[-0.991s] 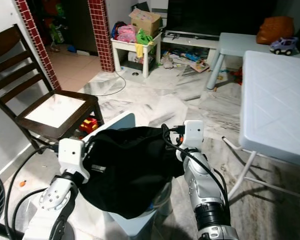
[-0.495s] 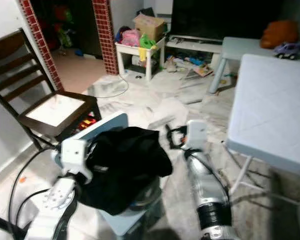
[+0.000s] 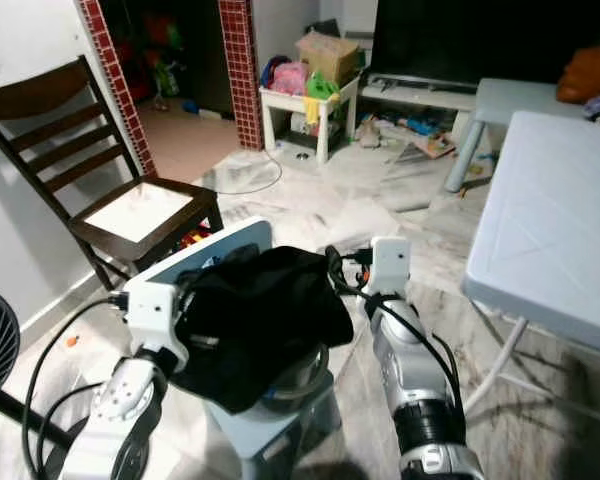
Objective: Hang hanger
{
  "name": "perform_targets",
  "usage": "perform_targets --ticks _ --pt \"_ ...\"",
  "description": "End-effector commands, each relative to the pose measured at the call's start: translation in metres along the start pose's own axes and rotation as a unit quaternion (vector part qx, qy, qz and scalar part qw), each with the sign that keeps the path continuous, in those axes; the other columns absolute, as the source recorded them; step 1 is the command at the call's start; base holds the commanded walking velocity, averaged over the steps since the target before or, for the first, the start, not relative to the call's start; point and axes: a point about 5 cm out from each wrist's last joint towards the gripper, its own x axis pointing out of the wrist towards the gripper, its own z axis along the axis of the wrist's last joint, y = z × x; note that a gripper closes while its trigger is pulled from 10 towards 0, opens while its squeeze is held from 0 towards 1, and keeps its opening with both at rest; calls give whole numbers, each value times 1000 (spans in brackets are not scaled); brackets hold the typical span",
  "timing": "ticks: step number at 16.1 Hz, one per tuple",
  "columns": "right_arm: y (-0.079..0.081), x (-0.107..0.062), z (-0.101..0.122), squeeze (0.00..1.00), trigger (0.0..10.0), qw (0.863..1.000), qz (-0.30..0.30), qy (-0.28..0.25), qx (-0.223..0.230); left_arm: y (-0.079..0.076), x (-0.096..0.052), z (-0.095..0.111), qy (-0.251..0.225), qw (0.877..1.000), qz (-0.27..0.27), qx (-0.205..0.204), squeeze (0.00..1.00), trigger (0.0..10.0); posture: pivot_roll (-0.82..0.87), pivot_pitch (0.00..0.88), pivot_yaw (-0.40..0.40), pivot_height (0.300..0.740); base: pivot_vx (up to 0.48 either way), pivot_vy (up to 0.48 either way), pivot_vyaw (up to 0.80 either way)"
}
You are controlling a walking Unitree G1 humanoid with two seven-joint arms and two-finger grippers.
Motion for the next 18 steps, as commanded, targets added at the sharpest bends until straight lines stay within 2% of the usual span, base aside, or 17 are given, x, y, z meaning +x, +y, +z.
perform_targets --ticks 1,5,13,18 --pt "3 2 2 0 10000 1000 4 -2 -2 4 0 2 -1 1000 6 7 0 10000 49 0 5 740 -274 0 0" --pt "2 2 2 0 10000 1000 3 -2 -3 2 2 2 -1 1000 3 7 0 10000 47 0 5 740 -273 0 0" --pt "2 3 3 0 10000 1000 4 -3 -3 5 0 4 -19 999 -22 -27 0 10000 46 0 1 740 0 0 0" --pt "0 2 2 0 10000 1000 1 -2 -2 3 2 7 -24 999 -32 -30 0 10000 40 0 2 740 271 -105 0"
